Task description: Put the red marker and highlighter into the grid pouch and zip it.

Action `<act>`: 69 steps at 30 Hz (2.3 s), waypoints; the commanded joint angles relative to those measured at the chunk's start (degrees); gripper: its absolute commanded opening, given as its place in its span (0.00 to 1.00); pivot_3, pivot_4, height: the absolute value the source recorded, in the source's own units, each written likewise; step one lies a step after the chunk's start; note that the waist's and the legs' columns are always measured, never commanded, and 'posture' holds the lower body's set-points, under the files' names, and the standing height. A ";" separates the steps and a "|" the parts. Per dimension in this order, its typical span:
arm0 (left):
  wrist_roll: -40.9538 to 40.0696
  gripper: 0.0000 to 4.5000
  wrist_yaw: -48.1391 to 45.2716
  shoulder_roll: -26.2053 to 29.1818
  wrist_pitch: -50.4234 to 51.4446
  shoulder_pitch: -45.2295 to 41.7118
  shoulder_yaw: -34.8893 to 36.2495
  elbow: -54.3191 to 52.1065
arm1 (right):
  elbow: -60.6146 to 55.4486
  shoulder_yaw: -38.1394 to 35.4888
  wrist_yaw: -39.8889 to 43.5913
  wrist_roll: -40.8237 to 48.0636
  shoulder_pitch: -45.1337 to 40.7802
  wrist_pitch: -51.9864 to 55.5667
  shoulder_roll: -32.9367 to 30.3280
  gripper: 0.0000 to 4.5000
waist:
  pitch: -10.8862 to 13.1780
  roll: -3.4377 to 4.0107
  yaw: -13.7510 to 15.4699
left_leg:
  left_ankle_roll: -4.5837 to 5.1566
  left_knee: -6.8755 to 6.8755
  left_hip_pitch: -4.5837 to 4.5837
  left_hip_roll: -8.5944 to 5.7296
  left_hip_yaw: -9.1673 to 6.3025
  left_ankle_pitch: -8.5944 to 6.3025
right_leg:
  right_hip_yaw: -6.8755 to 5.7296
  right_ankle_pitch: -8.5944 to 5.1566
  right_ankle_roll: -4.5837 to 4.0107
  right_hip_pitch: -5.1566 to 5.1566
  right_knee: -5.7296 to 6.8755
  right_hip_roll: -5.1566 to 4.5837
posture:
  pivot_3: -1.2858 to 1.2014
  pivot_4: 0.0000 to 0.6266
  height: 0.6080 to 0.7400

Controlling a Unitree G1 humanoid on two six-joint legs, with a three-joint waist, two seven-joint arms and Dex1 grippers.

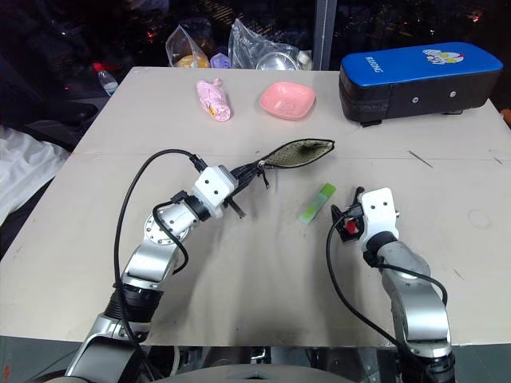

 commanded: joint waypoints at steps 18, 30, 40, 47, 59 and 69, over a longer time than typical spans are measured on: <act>-0.52 0.00 0.48 -1.80 -0.77 -1.64 0.24 0.63 | 2.09 -7.89 3.46 2.71 -10.61 4.27 -15.31 0.07 | 0.01 -0.02 -0.18 | 0.02 0.02 -0.05 -0.28 -0.04 0.00 | 0.04 0.00 0.01 0.00 0.00 -0.07 | 0.52 0.24 1.00; -0.29 0.00 0.67 -3.10 -2.00 -2.78 -0.47 1.16 | 20.71 8.18 32.75 -4.58 -26.93 -40.37 -41.22 0.07 | 0.06 -0.07 -0.25 | 0.03 -0.01 -0.04 -0.25 -0.03 0.00 | 0.03 -0.01 0.02 0.01 -0.16 0.00 | 0.52 0.24 1.00; 1.62 0.00 1.25 -3.84 -3.84 -2.84 -2.43 0.86 | 42.33 18.96 38.89 -15.74 -46.43 -63.52 -39.23 0.07 | 0.09 -0.09 -0.14 | 0.01 0.08 -0.03 -0.21 0.03 0.01 | 0.03 0.00 0.02 0.03 -0.17 -0.01 | 0.52 0.24 1.00; 1.67 0.00 1.69 -4.73 -4.24 -2.38 -2.55 0.27 | 51.46 25.48 39.36 -22.26 -53.88 -73.51 -32.87 0.07 | 0.09 -0.08 -0.25 | -0.01 0.06 0.00 -0.14 0.10 0.02 | 0.02 0.00 0.01 0.02 -0.15 0.00 | 0.52 0.24 1.00; 1.07 0.00 1.46 -5.25 -2.85 -0.48 -2.39 -1.59 | 60.40 25.39 37.33 -23.09 -56.92 -76.18 -24.34 0.40 | 0.10 -0.06 -0.15 | -0.02 0.14 -0.01 0.02 0.19 0.03 | 0.01 0.00 0.01 0.02 -0.05 -0.02 | 0.52 0.24 1.00; 1.18 0.00 1.88 -4.23 -2.44 -0.78 -1.46 -1.05 | 34.30 10.68 50.41 8.82 -44.59 -47.41 -31.71 0.99 | 0.10 -0.06 0.62 | -0.01 0.14 -0.05 0.08 0.09 0.02 | -0.04 0.01 0.00 0.02 -0.06 -0.04 | 0.52 0.24 1.00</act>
